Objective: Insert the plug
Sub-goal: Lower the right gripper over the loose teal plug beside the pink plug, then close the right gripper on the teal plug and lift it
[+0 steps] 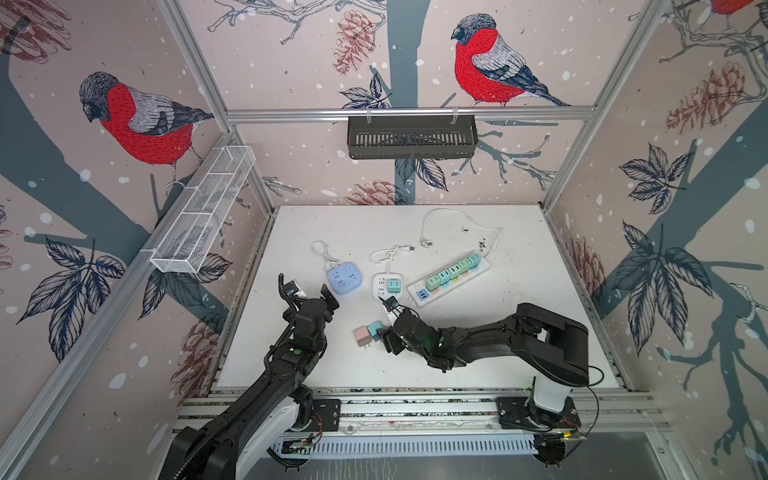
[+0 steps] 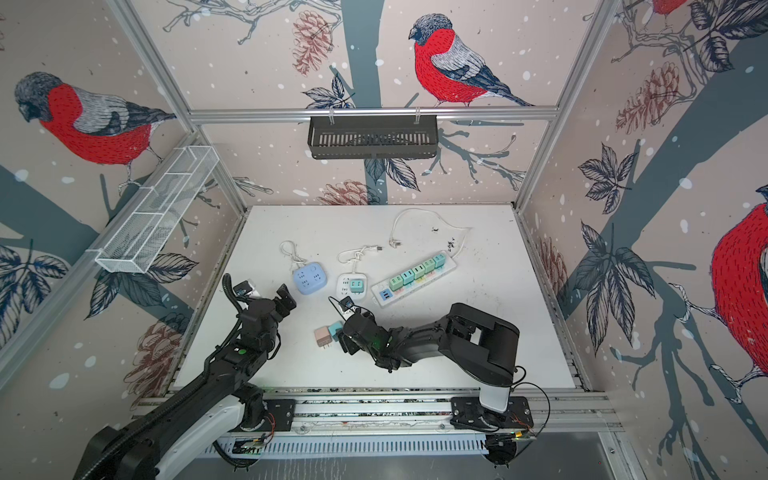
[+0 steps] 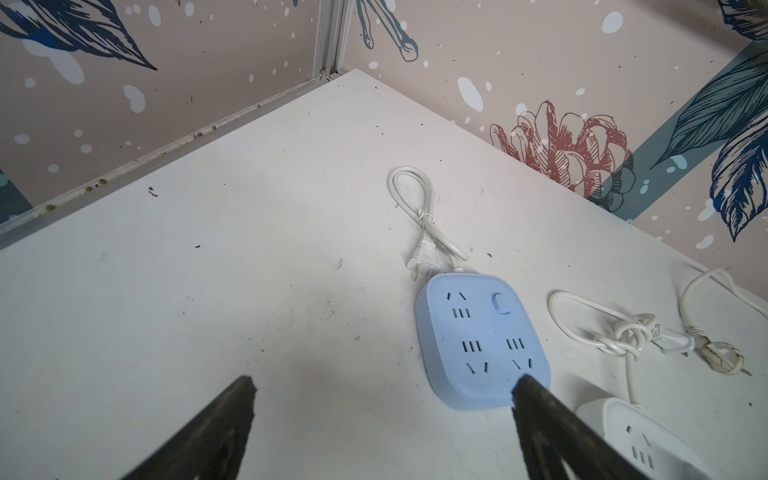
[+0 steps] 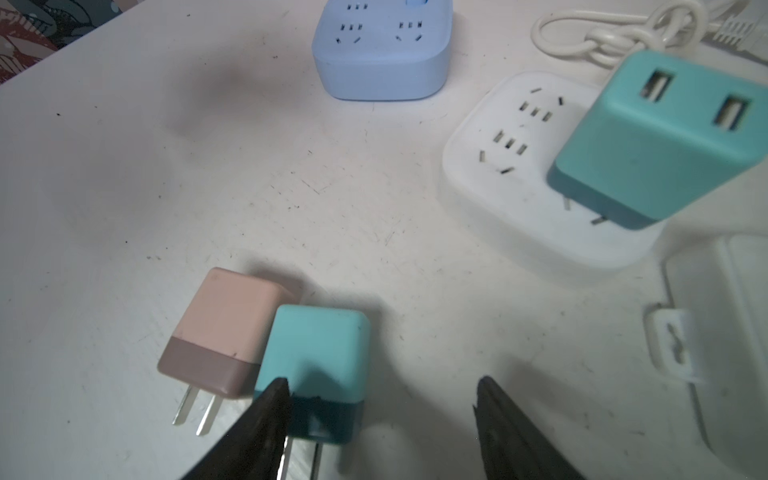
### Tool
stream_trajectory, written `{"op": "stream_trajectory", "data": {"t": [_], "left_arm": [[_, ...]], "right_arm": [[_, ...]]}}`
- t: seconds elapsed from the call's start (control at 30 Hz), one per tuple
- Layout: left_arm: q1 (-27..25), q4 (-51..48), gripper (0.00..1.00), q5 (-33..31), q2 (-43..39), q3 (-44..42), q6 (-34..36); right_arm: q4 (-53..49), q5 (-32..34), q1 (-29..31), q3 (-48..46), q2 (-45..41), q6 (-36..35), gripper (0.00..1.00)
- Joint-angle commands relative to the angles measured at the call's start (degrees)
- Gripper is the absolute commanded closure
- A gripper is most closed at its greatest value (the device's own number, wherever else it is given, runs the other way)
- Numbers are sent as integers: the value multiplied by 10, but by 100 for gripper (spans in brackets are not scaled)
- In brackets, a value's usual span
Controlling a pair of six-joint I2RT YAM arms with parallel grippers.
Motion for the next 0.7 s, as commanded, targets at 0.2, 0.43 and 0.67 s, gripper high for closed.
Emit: {"op": "stream_trajectory", "data": {"t": [0.2,0.43,0.67], "left_arm": [[0,25,4,-1,1,0,1],[0,24,3,-1,1,0,1],[0,24,4,-2,1,-1,1]], "right_arm": [[1,10,16,16,27,-10,29],[6,13,16,20,45,-9,28],[9,14,16,23,57,-7,28]]}}
